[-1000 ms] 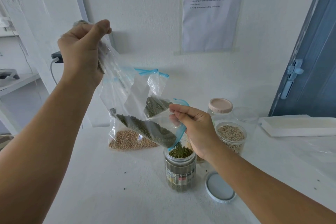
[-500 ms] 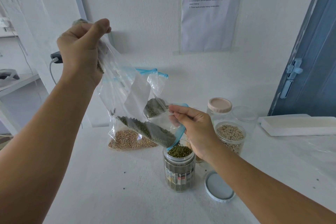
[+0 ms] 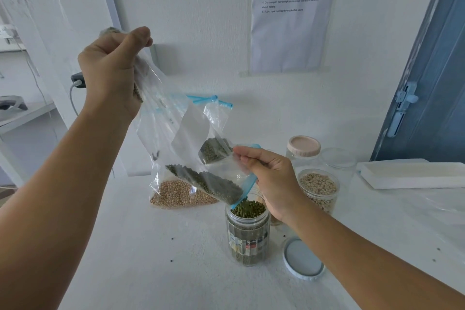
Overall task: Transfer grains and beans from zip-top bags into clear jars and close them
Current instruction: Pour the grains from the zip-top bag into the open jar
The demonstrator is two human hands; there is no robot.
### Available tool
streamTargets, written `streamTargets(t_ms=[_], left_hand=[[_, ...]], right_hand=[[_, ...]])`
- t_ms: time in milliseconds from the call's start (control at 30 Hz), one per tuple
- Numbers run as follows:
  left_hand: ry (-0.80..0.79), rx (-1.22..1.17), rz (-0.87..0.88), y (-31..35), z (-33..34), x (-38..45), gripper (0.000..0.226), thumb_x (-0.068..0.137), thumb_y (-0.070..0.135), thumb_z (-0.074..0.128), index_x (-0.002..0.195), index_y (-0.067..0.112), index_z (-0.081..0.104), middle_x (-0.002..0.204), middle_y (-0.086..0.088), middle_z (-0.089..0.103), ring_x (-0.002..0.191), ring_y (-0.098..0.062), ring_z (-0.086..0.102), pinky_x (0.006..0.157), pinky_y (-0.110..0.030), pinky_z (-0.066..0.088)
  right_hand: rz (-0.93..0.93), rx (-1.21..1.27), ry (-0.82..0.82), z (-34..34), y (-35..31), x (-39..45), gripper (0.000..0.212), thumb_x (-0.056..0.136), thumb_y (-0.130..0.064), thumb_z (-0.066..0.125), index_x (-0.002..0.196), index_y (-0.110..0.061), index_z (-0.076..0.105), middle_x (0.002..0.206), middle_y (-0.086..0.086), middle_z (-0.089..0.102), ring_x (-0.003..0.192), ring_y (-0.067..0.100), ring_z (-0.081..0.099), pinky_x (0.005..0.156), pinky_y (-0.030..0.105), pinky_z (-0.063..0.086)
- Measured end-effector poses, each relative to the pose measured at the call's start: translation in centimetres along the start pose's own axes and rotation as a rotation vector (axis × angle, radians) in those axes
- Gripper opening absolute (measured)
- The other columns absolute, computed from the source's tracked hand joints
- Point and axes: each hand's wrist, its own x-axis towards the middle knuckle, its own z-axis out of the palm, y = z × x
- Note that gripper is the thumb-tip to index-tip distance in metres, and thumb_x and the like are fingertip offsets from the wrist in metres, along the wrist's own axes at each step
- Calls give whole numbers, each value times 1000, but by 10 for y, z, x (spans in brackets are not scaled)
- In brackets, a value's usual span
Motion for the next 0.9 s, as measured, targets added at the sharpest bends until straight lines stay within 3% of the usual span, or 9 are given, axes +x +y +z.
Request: streamTargets(t_ms=[267, 433, 667, 767, 900], left_hand=[[-3, 6, -7, -2, -5, 0, 24, 83, 17, 86, 62, 22, 76, 88, -12, 59, 62, -17, 50, 66, -36, 40], [9, 0, -2, -4, -8, 3, 21, 83, 18, 86, 66, 17, 73, 78, -2, 65, 66, -16, 55, 69, -36, 44], [46, -26, -28, -13, -19, 5, 24, 80, 19, 88, 61, 20, 72, 84, -6, 63, 68, -21, 53, 70, -39, 43], [100, -29, -69, -18, -29, 4, 23, 78, 19, 88, 62, 19, 72, 76, -5, 65, 66, -23, 53, 71, -41, 45], [193, -43, -145, -27, -43, -3, 26, 85, 15, 84, 63, 19, 70, 72, 1, 69, 59, -14, 59, 64, -30, 51]], right_hand=[[-2, -21, -17, 0, 0, -1, 42, 97, 9, 59, 94, -23, 85, 110, 7, 79, 114, 19, 72, 106, 30, 53], [3, -25, -18, 1, 0, 1, 41, 97, 8, 60, 94, -24, 85, 109, 7, 79, 113, 18, 72, 105, 32, 53], [28, -16, -23, 2, -2, 4, 30, 98, 9, 58, 103, -11, 80, 104, 10, 80, 102, 19, 76, 87, 24, 59], [40, -57, -34, 6, -4, 9, 30, 99, 9, 58, 103, -12, 79, 102, 8, 80, 99, 17, 76, 84, 23, 59], [45, -75, -54, 8, -10, 16, 29, 99, 9, 58, 103, -10, 79, 102, 8, 80, 97, 16, 76, 85, 23, 60]])
